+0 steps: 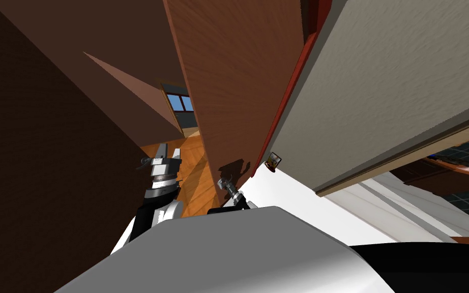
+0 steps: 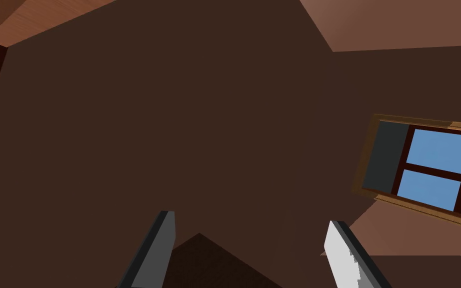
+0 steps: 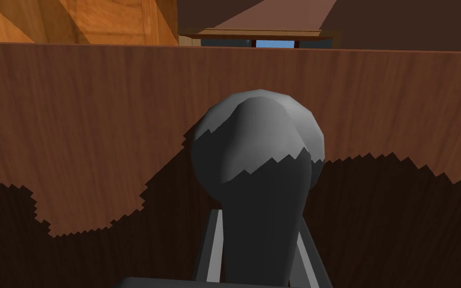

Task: Push the door open

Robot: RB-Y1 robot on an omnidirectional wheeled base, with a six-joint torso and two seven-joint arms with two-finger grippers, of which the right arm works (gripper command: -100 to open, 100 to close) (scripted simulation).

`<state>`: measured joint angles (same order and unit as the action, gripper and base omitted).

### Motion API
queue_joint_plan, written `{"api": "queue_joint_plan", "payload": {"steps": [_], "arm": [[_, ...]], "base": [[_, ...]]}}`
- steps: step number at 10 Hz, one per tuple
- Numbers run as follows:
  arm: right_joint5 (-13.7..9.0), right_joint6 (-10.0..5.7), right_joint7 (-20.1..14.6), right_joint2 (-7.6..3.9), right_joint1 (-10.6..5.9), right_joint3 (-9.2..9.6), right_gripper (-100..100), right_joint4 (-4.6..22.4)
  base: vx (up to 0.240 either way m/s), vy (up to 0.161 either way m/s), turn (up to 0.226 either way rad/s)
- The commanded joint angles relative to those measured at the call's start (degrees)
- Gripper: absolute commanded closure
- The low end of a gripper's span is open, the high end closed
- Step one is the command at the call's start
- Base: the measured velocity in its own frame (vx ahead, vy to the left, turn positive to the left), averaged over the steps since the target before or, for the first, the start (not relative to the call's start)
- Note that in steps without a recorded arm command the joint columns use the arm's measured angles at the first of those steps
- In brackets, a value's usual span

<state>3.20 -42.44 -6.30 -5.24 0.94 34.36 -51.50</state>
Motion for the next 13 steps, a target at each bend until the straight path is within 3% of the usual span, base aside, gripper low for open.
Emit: {"api": "queue_joint_plan", "payload": {"steps": [1,4,13], "arm": [[-0.01,-0.19,-0.02,-0.06,0.14,0.02,100,-0.04],[-0.43,-0.04,0.41,-0.11,-0.20,-1.37,100,0.43],[-2.35,-0.19,2.50,0.18,-1.34,-7.88,100,2.53]], "base": [[0.000,0.000,0.000],[0.050,0.065,-0.027],[0.130,0.156,-0.046]]}}
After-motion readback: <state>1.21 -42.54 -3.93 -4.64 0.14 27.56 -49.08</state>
